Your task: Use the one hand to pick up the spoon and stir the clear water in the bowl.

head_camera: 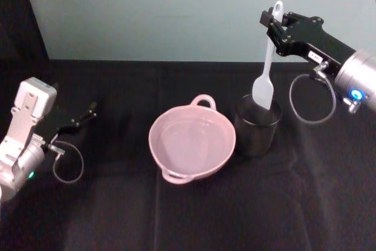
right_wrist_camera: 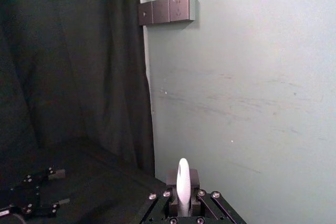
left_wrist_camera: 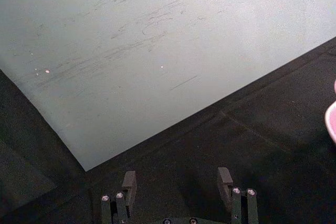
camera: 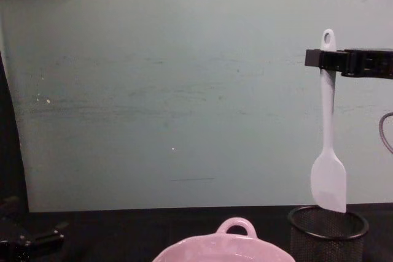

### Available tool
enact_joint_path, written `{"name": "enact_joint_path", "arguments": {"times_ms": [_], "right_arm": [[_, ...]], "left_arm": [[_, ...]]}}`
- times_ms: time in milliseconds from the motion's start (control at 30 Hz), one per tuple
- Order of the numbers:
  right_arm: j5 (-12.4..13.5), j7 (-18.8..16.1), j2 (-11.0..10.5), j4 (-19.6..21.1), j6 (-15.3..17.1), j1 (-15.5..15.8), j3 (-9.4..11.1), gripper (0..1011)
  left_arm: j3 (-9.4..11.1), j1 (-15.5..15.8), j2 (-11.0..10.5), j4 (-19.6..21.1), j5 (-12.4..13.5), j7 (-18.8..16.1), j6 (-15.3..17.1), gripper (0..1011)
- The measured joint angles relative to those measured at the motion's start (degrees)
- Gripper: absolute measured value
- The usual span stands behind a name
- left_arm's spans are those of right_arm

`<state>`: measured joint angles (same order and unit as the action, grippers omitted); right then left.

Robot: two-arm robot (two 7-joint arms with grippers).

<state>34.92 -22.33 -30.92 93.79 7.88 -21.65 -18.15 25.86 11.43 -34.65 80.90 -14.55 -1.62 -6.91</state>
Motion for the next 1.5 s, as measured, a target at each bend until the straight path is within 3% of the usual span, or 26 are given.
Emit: {"name": "enact_joint_path", "arguments": {"times_ms": [200,567,633,900,1167,1500], "right_arm": [[-0.09,-0.86,0.12,0.69,0.24,-0.15,-0.78,123],[-0.54,-3.48,5.40,-1.97,-0.54,-3.62,-6.93,123],[-1.10,-4.14,7.09,-4.25,-1.79,-4.38,-8.63,123],[-4.54,-5.56,9.88,-9.91,-6.94,-4.68,-11.61,123],[-6.60,-8.04,11.63,-14.51,-11.91,-3.21,-12.53,123],[-8.05,-9.62,12.78,-15.75,-13.19,-2.10,-13.16,123]], "left_arm": [[0.00,0.00,0.00,0.00,0.00,0.00,0.00,1011],[0.00,0.00,0.00,0.00,0.00,0.00,0.00,1011],[0.00,0.00,0.00,0.00,0.00,0.00,0.00,1011],[0.01,-0.01,0.00,0.00,0.00,0.00,0.00,1011],[0.00,0.00,0.00,0.00,0.00,0.00,0.00,1011],[0.00,0.00,0.00,0.00,0.00,0.00,0.00,1011]]}}
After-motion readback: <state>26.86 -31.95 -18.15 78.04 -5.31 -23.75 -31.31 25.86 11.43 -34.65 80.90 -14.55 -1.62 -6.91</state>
